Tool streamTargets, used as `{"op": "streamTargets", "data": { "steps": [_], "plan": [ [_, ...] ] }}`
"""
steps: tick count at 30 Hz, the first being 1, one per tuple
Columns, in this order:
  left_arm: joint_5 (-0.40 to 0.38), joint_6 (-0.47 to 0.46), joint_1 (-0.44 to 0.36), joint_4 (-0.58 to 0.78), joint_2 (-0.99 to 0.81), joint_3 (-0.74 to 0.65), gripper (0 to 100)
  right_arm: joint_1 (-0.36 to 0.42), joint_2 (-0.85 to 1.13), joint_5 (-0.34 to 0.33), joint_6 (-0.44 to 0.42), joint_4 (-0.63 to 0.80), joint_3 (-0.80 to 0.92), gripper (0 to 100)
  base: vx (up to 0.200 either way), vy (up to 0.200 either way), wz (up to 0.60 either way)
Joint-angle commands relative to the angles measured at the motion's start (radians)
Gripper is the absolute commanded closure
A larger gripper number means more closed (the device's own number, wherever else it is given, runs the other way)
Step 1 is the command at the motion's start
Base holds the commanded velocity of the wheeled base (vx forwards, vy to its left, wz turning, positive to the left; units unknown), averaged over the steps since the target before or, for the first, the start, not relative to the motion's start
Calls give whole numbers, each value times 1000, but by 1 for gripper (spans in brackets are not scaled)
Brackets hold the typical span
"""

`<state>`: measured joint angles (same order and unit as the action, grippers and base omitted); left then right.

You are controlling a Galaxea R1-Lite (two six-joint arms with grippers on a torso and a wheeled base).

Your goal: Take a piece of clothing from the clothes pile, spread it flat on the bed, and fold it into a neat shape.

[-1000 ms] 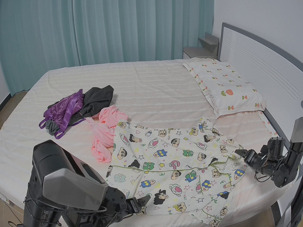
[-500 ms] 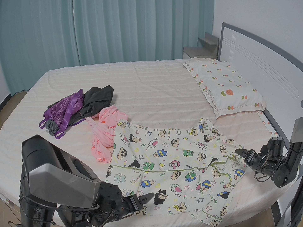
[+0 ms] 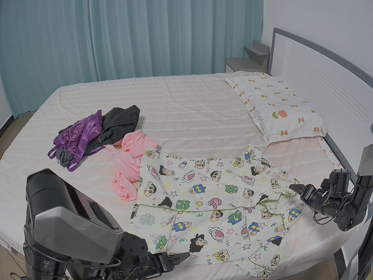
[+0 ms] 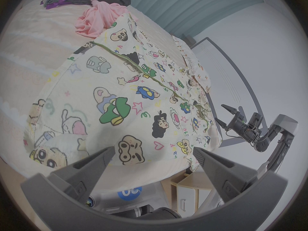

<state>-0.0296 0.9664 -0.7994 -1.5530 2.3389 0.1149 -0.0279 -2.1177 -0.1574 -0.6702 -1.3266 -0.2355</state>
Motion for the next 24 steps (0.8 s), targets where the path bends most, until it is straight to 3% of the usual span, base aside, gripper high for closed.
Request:
{"op": "streamTargets", "data": {
  "steps": [1,12,24],
  "plan": [
    [10,-2,-3,-18,7,5,0,0,-1,-1,0,0,1,0,0,0,0],
    [59,60,54,-18,-113,-9,0,0,-1,1,0,0,1,0,0,0,0],
    [82,118,115,-18,-118,-8,0,0,-1,1,0,0,1,0,0,0,0]
  ]
}}
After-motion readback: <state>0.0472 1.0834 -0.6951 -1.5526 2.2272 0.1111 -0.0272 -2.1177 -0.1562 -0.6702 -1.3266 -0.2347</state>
